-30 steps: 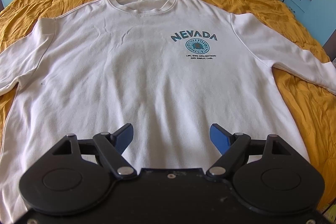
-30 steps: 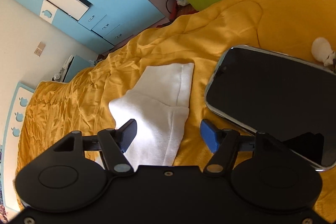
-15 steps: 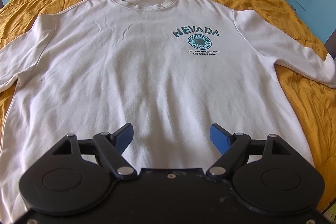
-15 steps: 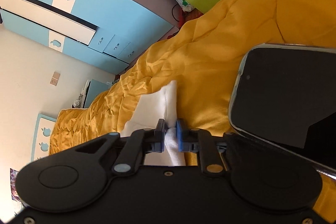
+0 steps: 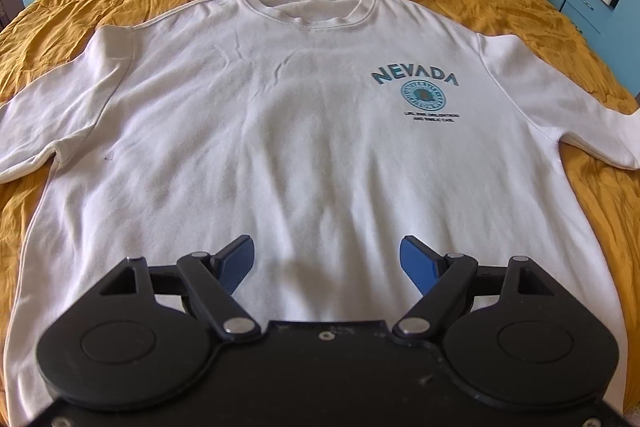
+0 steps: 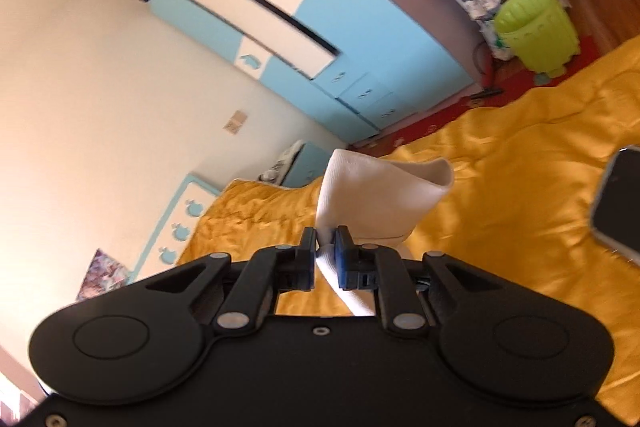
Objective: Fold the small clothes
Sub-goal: 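Grasp a sleeve cuff with the right tool and fold it across the shirt front, then grasp the other sleeve cuff with the left tool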
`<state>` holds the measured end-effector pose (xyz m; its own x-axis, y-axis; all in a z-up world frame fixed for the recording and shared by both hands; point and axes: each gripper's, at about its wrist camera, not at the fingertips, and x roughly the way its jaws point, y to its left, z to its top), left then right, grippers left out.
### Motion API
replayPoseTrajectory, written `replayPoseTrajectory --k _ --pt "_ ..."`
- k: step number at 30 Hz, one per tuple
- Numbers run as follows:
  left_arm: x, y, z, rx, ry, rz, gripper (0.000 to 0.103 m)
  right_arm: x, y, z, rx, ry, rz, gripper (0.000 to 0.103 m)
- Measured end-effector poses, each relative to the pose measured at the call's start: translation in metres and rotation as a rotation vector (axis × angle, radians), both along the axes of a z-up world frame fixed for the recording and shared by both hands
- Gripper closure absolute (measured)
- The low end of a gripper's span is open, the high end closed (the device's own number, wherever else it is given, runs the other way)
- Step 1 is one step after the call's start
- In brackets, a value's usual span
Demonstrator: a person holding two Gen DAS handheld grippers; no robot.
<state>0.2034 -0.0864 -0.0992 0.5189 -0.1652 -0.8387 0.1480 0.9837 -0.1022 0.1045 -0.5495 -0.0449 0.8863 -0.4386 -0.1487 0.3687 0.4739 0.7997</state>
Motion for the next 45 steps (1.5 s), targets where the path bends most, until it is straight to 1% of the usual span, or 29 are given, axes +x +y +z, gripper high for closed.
replayPoseTrajectory --k 2,4,7,10,13,14,15,17,19,20,22,24,26,28,29,30,32,36,37,38,39,45 --pt "0.002 0.013 0.0 -0.012 0.004 0.024 0.018 0.013 0.034 0.018 -0.045 -0.039 0.099 0.092" --pt "0.003 0.028 0.001 -0.026 0.003 0.048 0.018 0.031 0.08 0.032 -0.084 -0.081 0.231 0.092" --pt "0.002 0.048 0.001 -0.036 0.0 0.085 0.018 0.059 0.153 0.039 -0.086 -0.121 0.436 0.092" --pt "0.001 0.07 0.0 -0.046 0.004 0.13 0.018 0.084 0.225 0.028 -0.052 -0.12 0.63 0.092" --pt "0.001 0.089 -0.004 -0.046 0.011 0.171 0.019 0.107 0.298 0.006 -0.037 -0.068 0.833 0.092" --pt "0.002 0.095 -0.006 -0.045 0.016 0.186 0.019 0.113 0.32 -0.004 -0.04 -0.038 0.908 0.089" --pt "0.002 0.101 -0.008 -0.046 0.021 0.199 0.018 0.116 0.34 -0.015 -0.03 0.011 0.956 0.089" --pt "0.002 0.11 -0.011 -0.054 0.025 0.224 0.019 0.114 0.359 -0.031 -0.009 0.045 1.011 0.084" --pt "0.002 0.119 -0.014 -0.07 0.026 0.244 0.019 0.105 0.356 -0.04 0.004 0.056 1.015 0.06" --pt "0.004 0.122 -0.016 -0.087 0.025 0.255 0.019 0.1 0.35 -0.043 0.007 0.056 1.003 0.057" --pt "0.005 0.129 -0.02 -0.123 0.023 0.285 0.019 0.087 0.333 -0.048 0.018 0.051 0.943 0.056" --pt "0.007 0.139 -0.024 -0.185 0.01 0.335 0.018 0.072 0.305 -0.051 0.019 0.073 0.848 0.055" --pt "0.01 0.15 -0.027 -0.271 -0.004 0.408 0.018 0.058 0.278 -0.059 0.052 0.109 0.739 0.053" --pt "0.016 0.161 -0.03 -0.35 -0.008 0.468 0.019 0.044 0.25 -0.07 0.104 0.127 0.674 0.051" --pt "0.02 0.165 -0.031 -0.392 -0.014 0.496 0.019 0.038 0.24 -0.076 0.121 0.143 0.646 0.05" --pt "0.024 0.168 -0.032 -0.418 -0.022 0.513 0.019 0.031 0.233 -0.082 0.129 0.158 0.625 0.049" --pt "0.032 0.173 -0.032 -0.485 -0.044 0.535 0.02 0.023 0.223 -0.089 0.137 0.179 0.606 0.049" --pt "0.05 0.18 -0.04 -0.588 -0.061 0.537 0.021 0.018 0.221 -0.098 0.143 0.193 0.609 0.048" --pt "0.053 0.181 -0.043 -0.6 -0.057 0.54 0.021 0.019 0.222 -0.099 0.143 0.198 0.608 0.048" --pt "0.056 0.183 -0.048 -0.616 -0.042 0.548 0.024 0.02 0.223 -0.1 0.143 0.201 0.612 0.048" --pt "0.058 0.184 -0.05 -0.629 -0.033 0.556 0.024 0.022 0.223 -0.102 0.149 0.205 0.619 0.048" --pt "0.066 0.195 -0.056 -0.717 -0.048 0.584 0.026 0.026 0.224 -0.11 0.165 0.22 0.63 0.047"
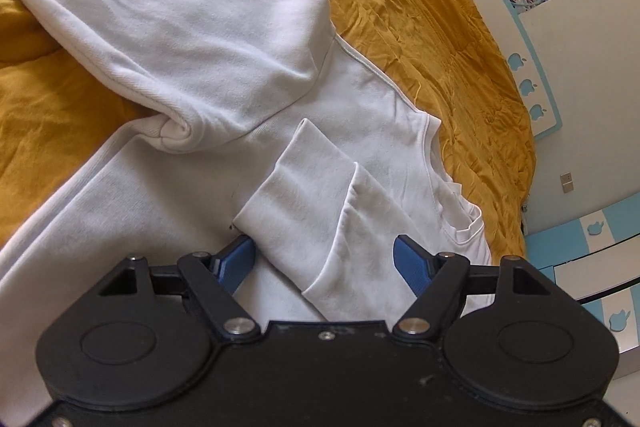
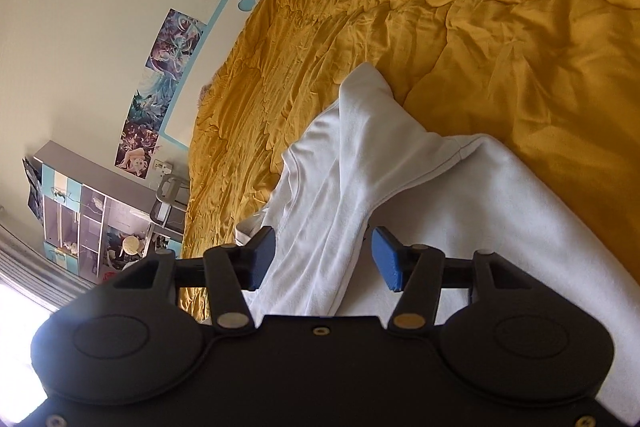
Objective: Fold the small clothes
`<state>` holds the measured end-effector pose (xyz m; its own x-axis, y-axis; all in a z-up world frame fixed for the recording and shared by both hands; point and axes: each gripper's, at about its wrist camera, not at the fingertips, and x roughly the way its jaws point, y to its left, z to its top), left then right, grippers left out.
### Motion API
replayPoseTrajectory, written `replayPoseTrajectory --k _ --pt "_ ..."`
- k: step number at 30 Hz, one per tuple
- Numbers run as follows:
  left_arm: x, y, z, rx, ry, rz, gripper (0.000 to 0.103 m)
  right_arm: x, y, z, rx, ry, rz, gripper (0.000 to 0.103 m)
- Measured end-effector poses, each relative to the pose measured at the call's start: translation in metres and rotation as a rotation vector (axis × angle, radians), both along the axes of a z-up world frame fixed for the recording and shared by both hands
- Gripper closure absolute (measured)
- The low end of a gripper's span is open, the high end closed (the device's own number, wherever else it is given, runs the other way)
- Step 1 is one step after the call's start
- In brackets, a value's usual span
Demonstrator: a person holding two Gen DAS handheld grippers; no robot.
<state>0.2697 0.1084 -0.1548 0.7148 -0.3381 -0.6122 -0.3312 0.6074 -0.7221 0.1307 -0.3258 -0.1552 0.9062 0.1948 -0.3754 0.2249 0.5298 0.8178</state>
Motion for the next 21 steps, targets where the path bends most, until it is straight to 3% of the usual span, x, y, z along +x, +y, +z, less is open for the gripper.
replayPoseTrajectory --k 3,4,6,7,10,15,18,21 --pt "0.002 0.003 -0.001 -0.027 -0.025 0.011 0.027 -0.001 -0.002 -0.003 0.001 0.014 -0.017 0.047" --pt "0.002 0.003 -0.001 -0.033 -0.034 0.018 0.035 -0.002 -0.003 -0.004 0.003 0.018 -0.021 0.047" --pt "0.003 0.004 -0.002 -0.052 -0.055 0.021 0.089 -0.003 -0.005 -0.005 0.005 0.031 -0.035 0.047" --pt "0.004 0.006 -0.004 -0.087 -0.063 0.015 0.094 -0.004 -0.007 -0.006 0.005 0.036 -0.04 0.047" --pt "0.001 0.009 -0.004 -0.104 -0.077 0.03 0.095 -0.004 -0.007 -0.008 0.003 0.047 -0.044 0.046" --pt "-0.02 0.013 0.02 -0.085 -0.192 0.033 0.095 -0.004 -0.008 -0.009 -0.002 0.054 -0.049 0.045" --pt "-0.043 0.015 0.04 0.022 -0.277 0.062 0.095 -0.006 -0.011 -0.01 -0.001 0.054 -0.064 0.045" --pt "-0.047 0.019 0.029 0.052 -0.223 0.069 0.095 -0.005 -0.016 -0.017 0.022 0.071 -0.083 0.045"
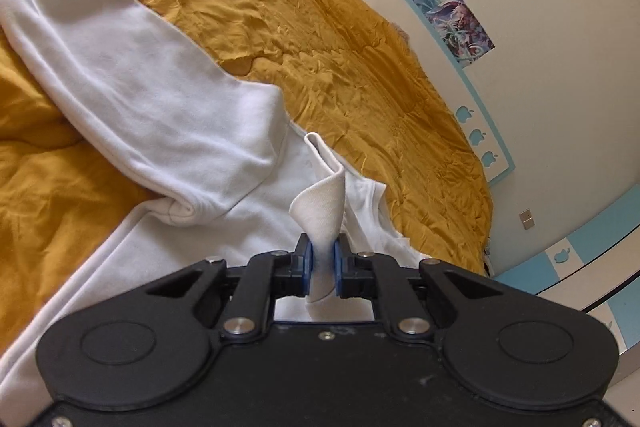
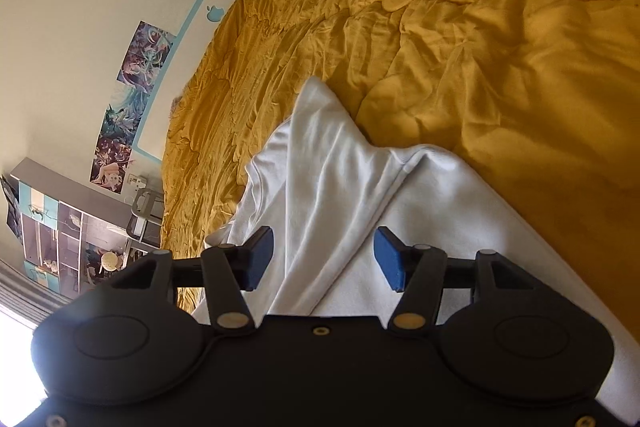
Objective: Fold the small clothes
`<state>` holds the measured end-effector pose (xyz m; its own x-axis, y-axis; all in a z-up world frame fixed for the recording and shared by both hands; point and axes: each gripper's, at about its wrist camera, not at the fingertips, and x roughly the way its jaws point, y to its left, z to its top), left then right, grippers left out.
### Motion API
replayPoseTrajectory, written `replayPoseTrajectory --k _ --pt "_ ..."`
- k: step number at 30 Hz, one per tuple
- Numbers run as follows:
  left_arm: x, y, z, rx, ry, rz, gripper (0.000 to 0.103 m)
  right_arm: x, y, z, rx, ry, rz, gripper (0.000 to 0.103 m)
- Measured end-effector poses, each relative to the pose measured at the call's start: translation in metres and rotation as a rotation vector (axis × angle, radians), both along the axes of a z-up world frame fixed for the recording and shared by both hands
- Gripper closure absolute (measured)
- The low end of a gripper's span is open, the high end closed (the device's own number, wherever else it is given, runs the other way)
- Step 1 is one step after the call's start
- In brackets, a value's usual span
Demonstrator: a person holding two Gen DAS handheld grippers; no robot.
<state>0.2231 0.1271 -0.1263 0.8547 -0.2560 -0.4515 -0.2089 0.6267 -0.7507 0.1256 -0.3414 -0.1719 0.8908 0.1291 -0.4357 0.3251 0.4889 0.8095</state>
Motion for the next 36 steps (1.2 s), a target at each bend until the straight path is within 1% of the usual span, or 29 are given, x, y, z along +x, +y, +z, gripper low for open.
replayPoseTrajectory --k 3,6,7,8,10,11,13,15,16,17,18,19,20,21,22,23,24,25,26,28,29,30,31,33,34,36 --pt "0.001 0.002 -0.022 0.018 0.084 0.022 0.095 0.002 -0.004 -0.006 0.019 0.006 -0.014 0.045" --pt "-0.003 0.002 -0.035 0.004 0.1 0.014 0.093 0.006 -0.008 -0.011 0.065 0.012 -0.032 0.045" --pt "-0.003 0.003 -0.036 0.0 0.099 0.013 0.088 0.007 -0.01 -0.013 0.085 0.011 -0.042 0.046" --pt "-0.003 0.005 -0.036 -0.007 0.104 0.022 0.077 0.009 -0.012 -0.015 0.104 0.014 -0.054 0.046" --pt "-0.002 0.01 -0.037 -0.03 0.104 0.04 0.067 0.011 -0.016 -0.019 0.145 0.008 -0.071 0.046" --pt "0.0 0.012 -0.038 -0.036 0.106 0.044 0.064 0.013 -0.016 -0.018 0.151 0.008 -0.082 0.046" --pt "0.006 0.011 -0.037 -0.03 0.119 0.051 0.062 0.015 -0.014 -0.018 0.147 0.006 -0.093 0.046" --pt "0.015 0.009 -0.037 -0.021 0.114 0.06 0.063 0.016 -0.012 -0.018 0.14 0.007 -0.103 0.046" --pt "0.018 0.007 -0.036 -0.022 0.106 0.058 0.065 0.016 -0.012 -0.019 0.137 0.006 -0.106 0.046" --pt "0.022 0.008 -0.036 -0.033 0.094 0.053 0.07 0.017 -0.011 -0.019 0.134 0.006 -0.109 0.046" --pt "0.023 0.008 -0.035 -0.04 0.081 0.049 0.071 0.018 -0.01 -0.017 0.129 0.003 -0.111 0.048" --pt "0.023 0.007 -0.032 -0.046 0.066 0.045 0.097 0.018 -0.01 -0.017 0.126 0.007 -0.115 0.055" --pt "0.024 0.007 -0.027 -0.053 0.033 0.029 0.096 0.018 -0.011 -0.018 0.126 0.014 -0.117 0.059" --pt "0.022 0.006 -0.022 -0.048 0.003 0.027 0.096 0.019 -0.013 -0.02 0.128 0.019 -0.118 0.071" --pt "0.016 0.005 -0.013 -0.025 -0.044 0.037 0.096 0.018 -0.014 -0.022 0.131 0.027 -0.122 0.086" --pt "0.009 0.004 -0.005 -0.005 -0.096 0.048 0.096 0.018 -0.016 -0.025 0.137 0.039 -0.132 0.091" --pt "0.001 0.003 0.002 0.026 -0.157 0.066 0.096 0.017 -0.018 -0.028 0.152 0.04 -0.136 0.092" --pt "-0.003 0.002 0.005 0.057 -0.17 0.086 0.096 0.015 -0.02 -0.032 0.164 0.034 -0.134 0.093" --pt "-0.003 0.003 0.004 0.084 -0.143 0.103 0.096 0.013 -0.02 -0.033 0.165 0.033 -0.132 0.093" --pt "0.002 0.01 -0.016 0.041 -0.055 0.113 0.096 0.012 -0.019 -0.032 0.155 0.035 -0.132 0.094" --pt "0.007 0.013 -0.027 0.013 -0.016 0.086 0.096 0.012 -0.019 -0.031 0.15 0.038 -0.132 0.094" --pt "0.01 0.015 -0.038 0.0 0.033 0.081 0.096 0.013 -0.019 -0.03 0.146 0.042 -0.133 0.094" --pt "0.011 0.017 -0.043 -0.004 0.05 0.079 0.096 0.013 -0.019 -0.03 0.147 0.043 -0.133 0.094" --pt "0.009 0.02 -0.045 -0.024 0.05 0.084 0.087 0.012 -0.021 -0.031 0.154 0.044 -0.132 0.094" --pt "0.008 0.02 -0.041 -0.021 0.051 0.081 0.074 0.013 -0.019 -0.03 0.158 0.045 -0.136 0.094" --pt "0.006 0.02 -0.031 0.003 0.055 0.076 0.064 0.013 -0.02 -0.03 0.161 0.043 -0.138 0.093"
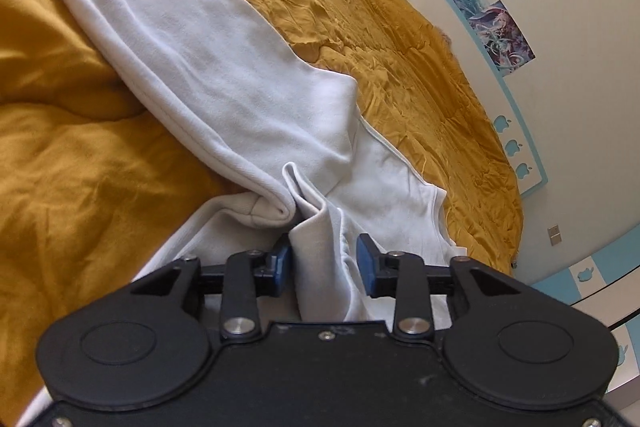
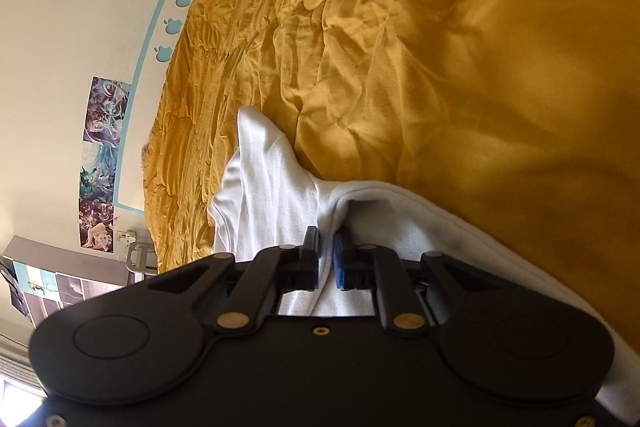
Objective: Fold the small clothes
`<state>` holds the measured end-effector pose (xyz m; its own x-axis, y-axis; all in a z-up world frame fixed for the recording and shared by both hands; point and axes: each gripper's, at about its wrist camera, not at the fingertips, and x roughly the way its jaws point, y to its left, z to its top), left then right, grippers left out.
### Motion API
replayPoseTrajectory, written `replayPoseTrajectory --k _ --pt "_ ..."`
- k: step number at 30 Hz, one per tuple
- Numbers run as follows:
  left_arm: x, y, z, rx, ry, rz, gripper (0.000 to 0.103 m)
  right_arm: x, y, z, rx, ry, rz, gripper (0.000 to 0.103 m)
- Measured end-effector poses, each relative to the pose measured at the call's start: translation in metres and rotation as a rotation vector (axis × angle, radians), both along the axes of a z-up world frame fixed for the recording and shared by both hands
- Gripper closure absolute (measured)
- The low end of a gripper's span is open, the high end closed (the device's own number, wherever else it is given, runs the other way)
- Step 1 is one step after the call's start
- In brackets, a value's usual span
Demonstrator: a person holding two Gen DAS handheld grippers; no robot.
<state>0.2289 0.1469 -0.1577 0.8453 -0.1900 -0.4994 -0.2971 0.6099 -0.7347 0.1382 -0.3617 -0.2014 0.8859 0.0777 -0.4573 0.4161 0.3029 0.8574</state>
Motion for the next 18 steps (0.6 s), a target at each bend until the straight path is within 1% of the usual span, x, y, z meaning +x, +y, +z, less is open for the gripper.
replayPoseTrajectory --k 2,4,5,6,7,10,11,12,14,15,16,18 --pt "-0.008 0.001 0.012 0.045 0.0 0.023 0.063 0.001 -0.001 -0.001 -0.002 0.004 0.009 0.093" --pt "-0.023 0.007 0.025 0.083 -0.052 0.084 0.061 0.002 -0.002 0.0 -0.003 -0.005 0.01 0.093" --pt "-0.032 0.011 0.032 0.116 -0.073 0.13 0.059 0.002 -0.002 0.001 -0.006 -0.006 0.011 0.093" --pt "-0.038 0.013 0.038 0.14 -0.073 0.162 0.058 0.002 -0.002 0.002 -0.006 -0.008 0.013 0.093" --pt "-0.041 0.015 0.041 0.15 -0.073 0.174 0.057 0.001 0.0 0.003 -0.01 -0.012 0.008 0.096" --pt "-0.043 0.019 0.043 0.142 -0.065 0.14 0.056 -0.009 0.003 0.004 -0.027 -0.021 -0.026 0.097" --pt "-0.041 0.019 0.039 0.135 -0.054 0.113 0.054 -0.011 0.004 0.005 -0.026 -0.025 -0.04 0.097" --pt "-0.036 0.018 0.035 0.136 -0.031 0.089 0.054 -0.013 0.004 0.005 -0.023 -0.029 -0.046 0.097" --pt "-0.026 0.015 0.025 0.153 0.052 0.055 0.054 -0.013 0.004 0.004 -0.021 -0.024 -0.042 0.098" --pt "-0.023 0.014 0.022 0.163 0.078 0.047 0.054 -0.013 0.004 0.004 -0.018 -0.023 -0.04 0.098" --pt "-0.021 0.013 0.017 0.168 0.097 0.041 0.054 -0.012 0.004 0.006 -0.018 -0.02 -0.035 0.098" --pt "-0.025 0.015 0.011 0.125 0.096 0.043 0.054 -0.011 0.003 0.008 -0.02 -0.013 -0.027 0.097"
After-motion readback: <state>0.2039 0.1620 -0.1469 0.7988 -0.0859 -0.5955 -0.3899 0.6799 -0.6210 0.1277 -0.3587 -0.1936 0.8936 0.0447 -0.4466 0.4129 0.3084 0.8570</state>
